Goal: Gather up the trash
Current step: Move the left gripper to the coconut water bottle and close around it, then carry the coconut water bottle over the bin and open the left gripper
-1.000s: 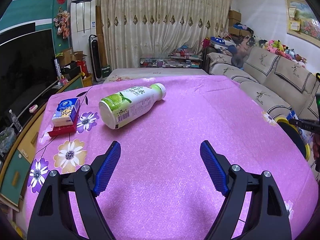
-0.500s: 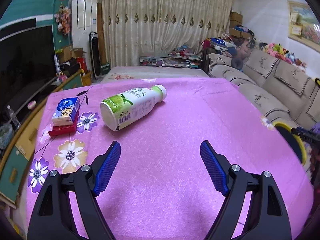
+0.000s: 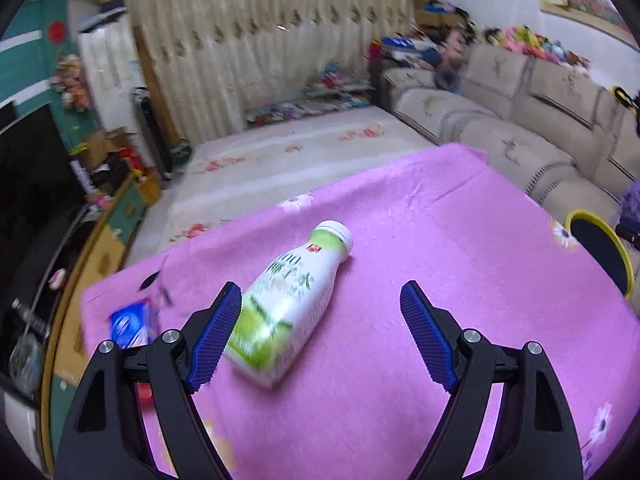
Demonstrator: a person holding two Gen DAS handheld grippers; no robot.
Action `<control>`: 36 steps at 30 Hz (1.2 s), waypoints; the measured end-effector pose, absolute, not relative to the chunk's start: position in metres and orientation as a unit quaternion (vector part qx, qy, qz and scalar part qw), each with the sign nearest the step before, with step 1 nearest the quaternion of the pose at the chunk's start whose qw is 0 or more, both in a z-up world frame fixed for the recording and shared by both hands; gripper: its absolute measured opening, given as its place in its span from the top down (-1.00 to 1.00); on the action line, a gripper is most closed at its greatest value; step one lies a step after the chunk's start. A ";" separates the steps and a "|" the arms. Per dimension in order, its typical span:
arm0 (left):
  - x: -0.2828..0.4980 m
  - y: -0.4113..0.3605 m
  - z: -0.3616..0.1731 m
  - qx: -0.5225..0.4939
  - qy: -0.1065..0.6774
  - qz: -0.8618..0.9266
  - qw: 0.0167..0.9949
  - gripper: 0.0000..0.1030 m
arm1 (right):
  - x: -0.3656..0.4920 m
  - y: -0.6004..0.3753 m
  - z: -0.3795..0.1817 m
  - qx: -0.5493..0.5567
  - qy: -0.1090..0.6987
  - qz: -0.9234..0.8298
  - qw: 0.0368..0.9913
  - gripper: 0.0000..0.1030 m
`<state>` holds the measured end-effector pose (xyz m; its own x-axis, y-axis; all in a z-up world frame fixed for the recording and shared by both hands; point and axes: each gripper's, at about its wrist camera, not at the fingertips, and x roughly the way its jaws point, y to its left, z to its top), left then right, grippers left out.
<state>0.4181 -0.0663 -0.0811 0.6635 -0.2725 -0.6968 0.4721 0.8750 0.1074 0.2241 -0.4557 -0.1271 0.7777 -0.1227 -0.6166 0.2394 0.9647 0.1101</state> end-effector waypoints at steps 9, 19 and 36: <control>0.478 -0.061 -0.113 0.180 0.415 -0.228 0.862 -0.57 | 0.230 -0.462 -0.130 0.103 0.327 -0.104 0.934 -0.27; 0.509 -0.065 -0.131 0.191 0.467 -0.258 0.824 -0.43 | 0.241 -0.457 -0.130 0.107 0.330 -0.088 0.934 -0.27; 0.513 -0.088 -0.135 0.249 0.490 -0.246 0.798 -0.08 | 0.228 -0.453 -0.125 0.108 0.329 -0.083 0.934 -0.27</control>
<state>0.5125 -0.0879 -0.1348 0.3992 -0.1477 -0.9049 0.6364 0.7551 0.1575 0.2278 -0.4527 -0.1250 0.7694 -0.0841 -0.6332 0.2265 0.9628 0.1473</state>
